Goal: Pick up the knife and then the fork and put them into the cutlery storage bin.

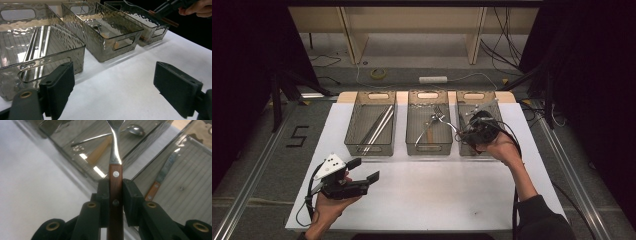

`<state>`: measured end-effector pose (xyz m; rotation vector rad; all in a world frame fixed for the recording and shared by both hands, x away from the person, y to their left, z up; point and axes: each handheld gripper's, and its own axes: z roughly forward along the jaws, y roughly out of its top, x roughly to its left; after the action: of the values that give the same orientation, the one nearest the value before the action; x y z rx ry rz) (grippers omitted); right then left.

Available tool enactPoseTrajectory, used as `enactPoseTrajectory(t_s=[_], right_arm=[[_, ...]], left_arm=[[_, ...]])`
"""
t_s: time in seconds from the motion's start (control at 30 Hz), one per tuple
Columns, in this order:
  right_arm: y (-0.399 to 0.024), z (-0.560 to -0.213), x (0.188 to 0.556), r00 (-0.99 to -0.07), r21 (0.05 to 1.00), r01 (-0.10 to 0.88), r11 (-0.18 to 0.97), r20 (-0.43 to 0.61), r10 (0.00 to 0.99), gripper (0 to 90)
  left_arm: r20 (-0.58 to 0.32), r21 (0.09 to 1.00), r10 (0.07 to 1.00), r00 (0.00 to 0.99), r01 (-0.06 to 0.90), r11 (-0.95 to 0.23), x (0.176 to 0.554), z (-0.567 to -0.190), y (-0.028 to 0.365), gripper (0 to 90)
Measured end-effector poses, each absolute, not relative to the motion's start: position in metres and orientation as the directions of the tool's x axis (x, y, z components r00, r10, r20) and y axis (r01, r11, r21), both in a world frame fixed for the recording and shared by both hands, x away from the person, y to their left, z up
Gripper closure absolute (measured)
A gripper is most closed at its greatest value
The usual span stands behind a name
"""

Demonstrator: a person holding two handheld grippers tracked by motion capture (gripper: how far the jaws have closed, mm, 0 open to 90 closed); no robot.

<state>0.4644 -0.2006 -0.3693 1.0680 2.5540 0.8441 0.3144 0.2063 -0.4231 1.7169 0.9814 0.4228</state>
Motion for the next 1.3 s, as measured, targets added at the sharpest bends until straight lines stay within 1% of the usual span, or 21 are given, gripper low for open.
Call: enactPoseTrajectory(t_s=[0.33, 0.67, 1.3], right_arm=[[-0.205, -0.364, 0.493, -0.627, 0.6, 0.628, 0.496, 0.013, 0.779, 77.5], [-0.214, -0.368, 0.516, -0.547, 0.603, 0.679, 0.419, 0.035, 0.837, 77.4], [-0.224, -0.38, 0.534, -0.436, 0.592, 0.739, 0.322, 0.054, 0.899, 77.4]], left_arm=[[-0.185, 0.91, 0.78, 0.598, 0.404, -0.093, 0.314, -0.423, 0.206, 16.8], [-0.184, 0.91, 0.78, 0.598, 0.404, -0.094, 0.314, -0.423, 0.207, 16.8], [-0.186, 0.91, 0.779, 0.598, 0.404, -0.093, 0.314, -0.423, 0.207, 16.8]])
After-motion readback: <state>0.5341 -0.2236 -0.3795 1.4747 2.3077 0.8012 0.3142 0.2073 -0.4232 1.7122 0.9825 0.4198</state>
